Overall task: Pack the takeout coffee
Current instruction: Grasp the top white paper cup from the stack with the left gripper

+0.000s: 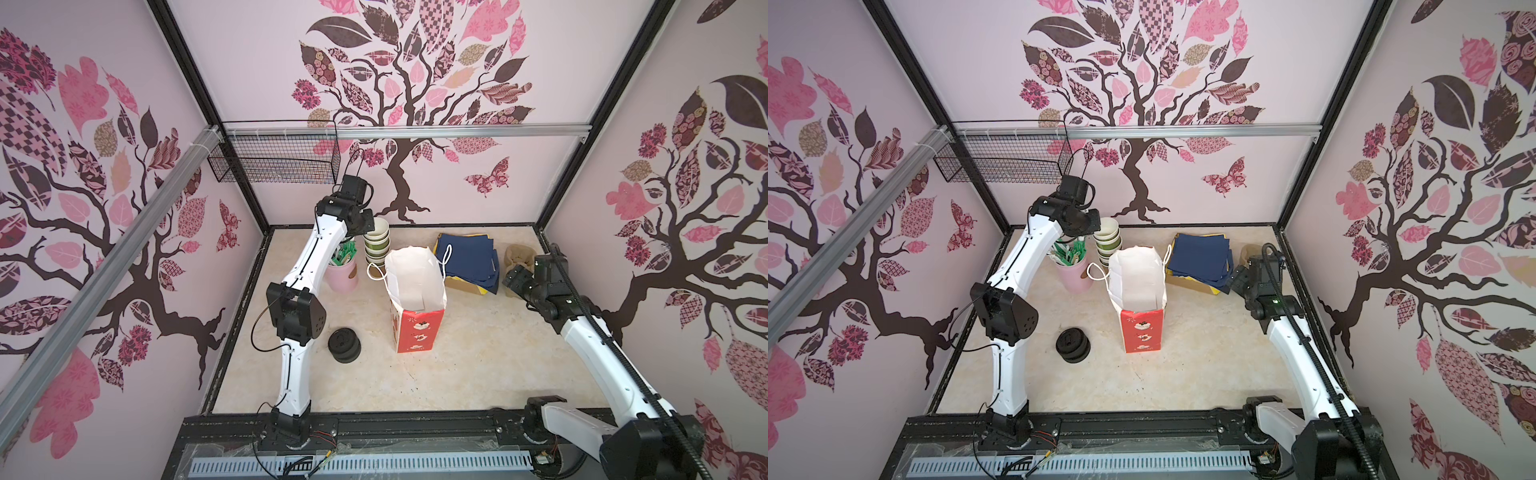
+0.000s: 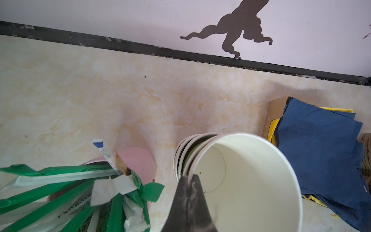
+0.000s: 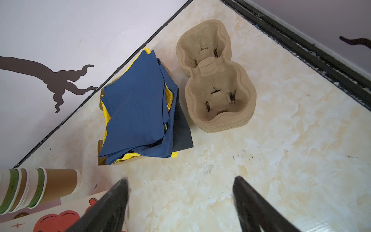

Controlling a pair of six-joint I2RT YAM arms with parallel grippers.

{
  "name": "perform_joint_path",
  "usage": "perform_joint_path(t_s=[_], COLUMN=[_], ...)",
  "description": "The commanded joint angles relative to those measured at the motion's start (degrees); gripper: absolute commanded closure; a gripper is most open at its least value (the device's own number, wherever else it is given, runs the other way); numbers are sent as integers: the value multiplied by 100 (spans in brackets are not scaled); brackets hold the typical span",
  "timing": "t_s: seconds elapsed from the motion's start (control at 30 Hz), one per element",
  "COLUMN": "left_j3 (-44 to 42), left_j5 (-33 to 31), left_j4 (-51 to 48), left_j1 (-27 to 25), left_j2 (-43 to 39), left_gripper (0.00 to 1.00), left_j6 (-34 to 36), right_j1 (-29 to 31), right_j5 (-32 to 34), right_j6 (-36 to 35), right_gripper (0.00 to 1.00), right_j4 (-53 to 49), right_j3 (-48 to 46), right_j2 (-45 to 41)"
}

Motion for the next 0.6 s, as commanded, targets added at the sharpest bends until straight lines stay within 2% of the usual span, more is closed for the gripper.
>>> perform_joint_path(t_s=[0.0, 0.23, 0.57], left_j3=[-203, -202, -380], left_j5=[71, 165, 173], left_j4=[104, 153, 800], left_j1=[-24, -37, -129], left_j2=[-297, -231, -579], left_gripper=[98, 98, 99], left_j6=[42, 107, 321], right_j1=[-7, -14, -7], right_j5=[-6, -13, 0], right_j6=[29, 45, 30], right_gripper=[16, 16, 16], right_j4=[-53, -80, -141], right_j3=[-29, -29, 5], right_j2=[-108, -152, -232])
